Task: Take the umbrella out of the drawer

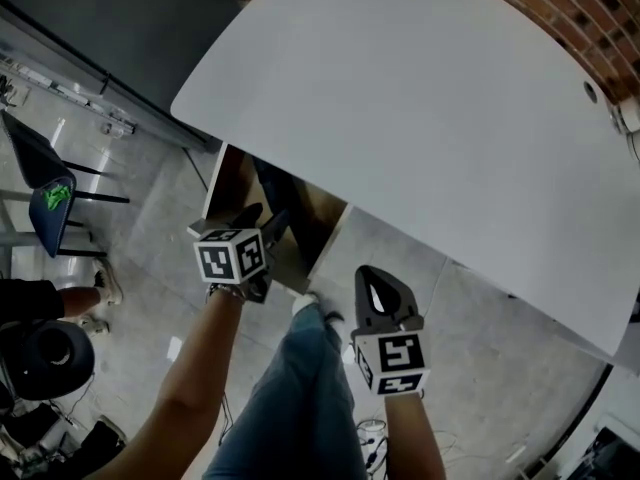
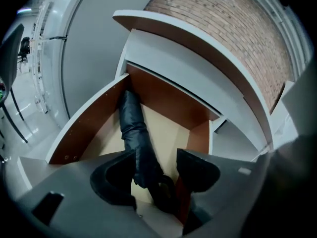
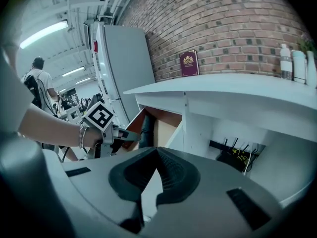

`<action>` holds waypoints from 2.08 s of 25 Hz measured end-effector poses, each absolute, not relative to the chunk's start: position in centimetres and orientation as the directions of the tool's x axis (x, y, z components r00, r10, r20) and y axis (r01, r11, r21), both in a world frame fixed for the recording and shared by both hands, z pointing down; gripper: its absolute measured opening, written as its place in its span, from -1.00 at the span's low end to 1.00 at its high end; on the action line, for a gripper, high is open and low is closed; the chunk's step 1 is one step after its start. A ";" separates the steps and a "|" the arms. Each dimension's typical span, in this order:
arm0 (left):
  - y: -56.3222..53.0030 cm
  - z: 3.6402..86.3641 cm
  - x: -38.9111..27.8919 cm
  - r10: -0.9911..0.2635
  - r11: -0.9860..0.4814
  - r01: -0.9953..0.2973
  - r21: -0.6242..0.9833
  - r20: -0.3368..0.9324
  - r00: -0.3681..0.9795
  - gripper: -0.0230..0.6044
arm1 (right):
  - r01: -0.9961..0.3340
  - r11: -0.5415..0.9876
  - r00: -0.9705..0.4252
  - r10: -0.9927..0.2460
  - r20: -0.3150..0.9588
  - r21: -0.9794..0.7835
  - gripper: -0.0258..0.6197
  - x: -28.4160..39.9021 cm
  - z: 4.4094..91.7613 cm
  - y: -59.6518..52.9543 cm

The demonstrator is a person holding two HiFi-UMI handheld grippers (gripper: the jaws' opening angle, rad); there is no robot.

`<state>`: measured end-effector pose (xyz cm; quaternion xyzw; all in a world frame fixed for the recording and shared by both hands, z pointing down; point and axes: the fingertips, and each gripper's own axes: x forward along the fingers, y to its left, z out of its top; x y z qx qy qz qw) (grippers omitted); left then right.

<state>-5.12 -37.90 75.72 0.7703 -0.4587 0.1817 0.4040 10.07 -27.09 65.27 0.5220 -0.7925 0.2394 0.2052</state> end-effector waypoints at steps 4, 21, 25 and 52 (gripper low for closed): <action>-38.7 78.3 -4.8 -0.532 -0.222 -0.865 0.451 0.687 0.495 -0.15 | -0.925 0.334 -0.371 -0.706 0.603 -0.179 -0.94 10.0 67.2 -27.0; -41.6 83.4 -4.7 -0.535 -0.114 -0.933 0.341 0.771 0.347 -0.08 | -0.913 0.348 -0.401 -0.665 0.630 -0.213 -0.94 8.8 70.3 -28.6; -41.7 83.8 -4.7 -0.560 -0.100 -0.949 0.300 0.771 0.302 0.05 | -0.918 0.333 -0.392 -0.671 0.629 -0.218 -0.94 8.7 70.6 -28.8; -42.7 85.6 -3.7 -0.495 0.006 -0.902 0.431 0.785 0.372 -0.03 | -0.925 0.299 -0.379 -0.667 0.642 -0.236 -0.94 9.3 71.0 -27.6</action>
